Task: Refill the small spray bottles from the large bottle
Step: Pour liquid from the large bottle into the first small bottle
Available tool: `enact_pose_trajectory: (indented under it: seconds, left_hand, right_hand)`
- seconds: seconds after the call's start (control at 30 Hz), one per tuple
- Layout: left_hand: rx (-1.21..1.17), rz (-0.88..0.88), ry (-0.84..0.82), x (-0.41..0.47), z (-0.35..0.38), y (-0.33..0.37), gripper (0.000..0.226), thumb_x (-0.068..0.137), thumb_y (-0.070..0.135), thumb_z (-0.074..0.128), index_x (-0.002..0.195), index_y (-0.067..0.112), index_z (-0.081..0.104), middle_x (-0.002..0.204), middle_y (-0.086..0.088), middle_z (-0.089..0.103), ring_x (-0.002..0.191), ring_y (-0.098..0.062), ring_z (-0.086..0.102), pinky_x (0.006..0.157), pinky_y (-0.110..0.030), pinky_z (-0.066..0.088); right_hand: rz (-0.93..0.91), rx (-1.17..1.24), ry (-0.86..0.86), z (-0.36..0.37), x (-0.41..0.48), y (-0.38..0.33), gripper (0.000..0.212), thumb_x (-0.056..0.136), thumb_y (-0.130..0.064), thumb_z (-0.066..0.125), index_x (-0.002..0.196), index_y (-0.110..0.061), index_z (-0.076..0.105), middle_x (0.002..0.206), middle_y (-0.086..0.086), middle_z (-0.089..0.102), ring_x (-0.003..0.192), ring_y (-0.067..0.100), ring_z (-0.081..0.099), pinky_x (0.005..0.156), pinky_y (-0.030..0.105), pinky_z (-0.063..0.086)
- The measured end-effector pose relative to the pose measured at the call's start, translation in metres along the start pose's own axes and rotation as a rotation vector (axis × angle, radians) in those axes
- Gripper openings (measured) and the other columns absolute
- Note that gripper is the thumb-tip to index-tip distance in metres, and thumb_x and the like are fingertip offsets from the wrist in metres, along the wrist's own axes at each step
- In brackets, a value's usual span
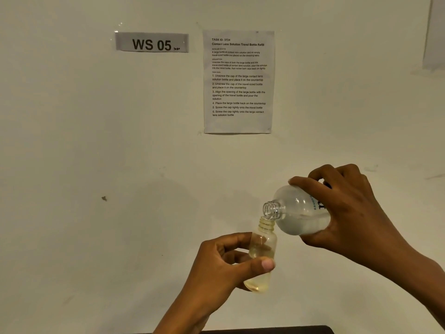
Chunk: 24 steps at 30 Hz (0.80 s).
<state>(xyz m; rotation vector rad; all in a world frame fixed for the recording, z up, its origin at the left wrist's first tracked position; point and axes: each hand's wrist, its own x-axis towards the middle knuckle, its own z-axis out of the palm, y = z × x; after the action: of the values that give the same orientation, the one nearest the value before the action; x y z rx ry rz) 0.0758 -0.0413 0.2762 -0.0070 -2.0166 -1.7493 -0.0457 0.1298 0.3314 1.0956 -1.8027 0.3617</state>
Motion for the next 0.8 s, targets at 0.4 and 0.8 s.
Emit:
enact_pose_trajectory:
  seconds: [0.4, 0.8]
  left_hand:
    - [-0.007, 0.002, -0.024, -0.0002, 0.0014, 0.0000, 0.048, 0.038, 0.041, 0.080, 0.085, 0.033, 0.075, 0.086, 0.004, 0.074, 0.080, -0.021, 0.070, 0.054, -0.024, 0.054]
    - [0.011, -0.001, -0.012, 0.0011, 0.0023, -0.0025, 0.044, 0.040, 0.042, 0.080, 0.083, 0.033, 0.074, 0.088, 0.003, 0.074, 0.080, -0.021, 0.070, 0.054, -0.023, 0.053]
  right_hand:
    - [0.001, 0.005, 0.000, -0.0006, -0.0016, 0.0007, 0.070, 0.044, -0.038, 0.065, 0.112, -0.032, 0.049, 0.095, -0.002, 0.054, 0.087, 0.017, 0.034, 0.068, 0.032, 0.032]
    - [-0.002, -0.013, -0.012, 0.0015, -0.0023, 0.0019, 0.072, 0.043, -0.040, 0.065, 0.113, -0.031, 0.049, 0.095, 0.000, 0.054, 0.088, 0.019, 0.035, 0.068, 0.032, 0.031]
